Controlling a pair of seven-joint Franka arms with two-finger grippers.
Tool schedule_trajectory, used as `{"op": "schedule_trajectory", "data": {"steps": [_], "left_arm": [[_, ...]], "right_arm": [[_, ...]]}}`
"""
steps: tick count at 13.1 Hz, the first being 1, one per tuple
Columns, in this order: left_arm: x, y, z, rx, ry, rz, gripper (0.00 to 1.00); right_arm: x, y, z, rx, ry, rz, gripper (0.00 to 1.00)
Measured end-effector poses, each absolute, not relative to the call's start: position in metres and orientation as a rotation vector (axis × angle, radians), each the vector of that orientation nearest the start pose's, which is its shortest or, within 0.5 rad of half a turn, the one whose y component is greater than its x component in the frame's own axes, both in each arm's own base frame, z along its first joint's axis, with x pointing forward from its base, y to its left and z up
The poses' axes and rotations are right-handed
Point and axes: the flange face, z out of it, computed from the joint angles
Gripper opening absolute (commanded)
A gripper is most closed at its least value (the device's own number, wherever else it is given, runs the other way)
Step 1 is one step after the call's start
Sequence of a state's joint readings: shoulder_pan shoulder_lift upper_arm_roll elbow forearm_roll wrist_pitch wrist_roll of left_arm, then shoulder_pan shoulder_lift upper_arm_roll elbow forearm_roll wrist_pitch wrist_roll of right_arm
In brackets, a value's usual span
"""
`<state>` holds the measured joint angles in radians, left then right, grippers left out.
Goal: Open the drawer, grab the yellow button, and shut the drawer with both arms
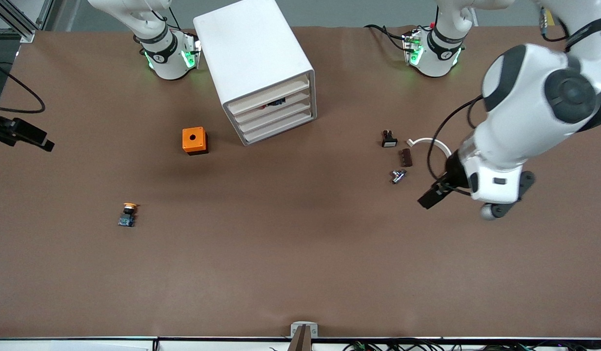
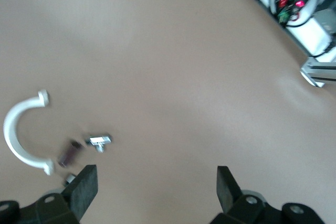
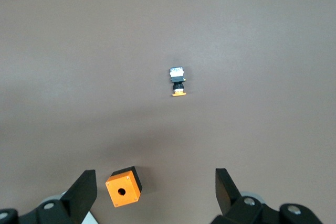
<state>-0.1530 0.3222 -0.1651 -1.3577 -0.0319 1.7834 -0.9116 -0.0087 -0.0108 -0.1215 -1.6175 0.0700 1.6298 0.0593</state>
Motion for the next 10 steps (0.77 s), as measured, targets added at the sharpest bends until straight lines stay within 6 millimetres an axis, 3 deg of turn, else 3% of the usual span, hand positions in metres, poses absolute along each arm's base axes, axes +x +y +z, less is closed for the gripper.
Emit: {"op": "schedule_trajectory", "data": {"steps": [3,10], "left_arm": [[0.625,-0.147,0.59,-3.15,-0.646,-0.11,1.0],[0.555,-0.097,0.67,-3.114,-0.391,-0.021,1.0]], "right_arm": [[0.546,-0.068,0.628,-3.065,0.307,-0.03,1.0],[0.546,-0.071,0.636,-3.09,0.312,-0.056,1.0]]}}
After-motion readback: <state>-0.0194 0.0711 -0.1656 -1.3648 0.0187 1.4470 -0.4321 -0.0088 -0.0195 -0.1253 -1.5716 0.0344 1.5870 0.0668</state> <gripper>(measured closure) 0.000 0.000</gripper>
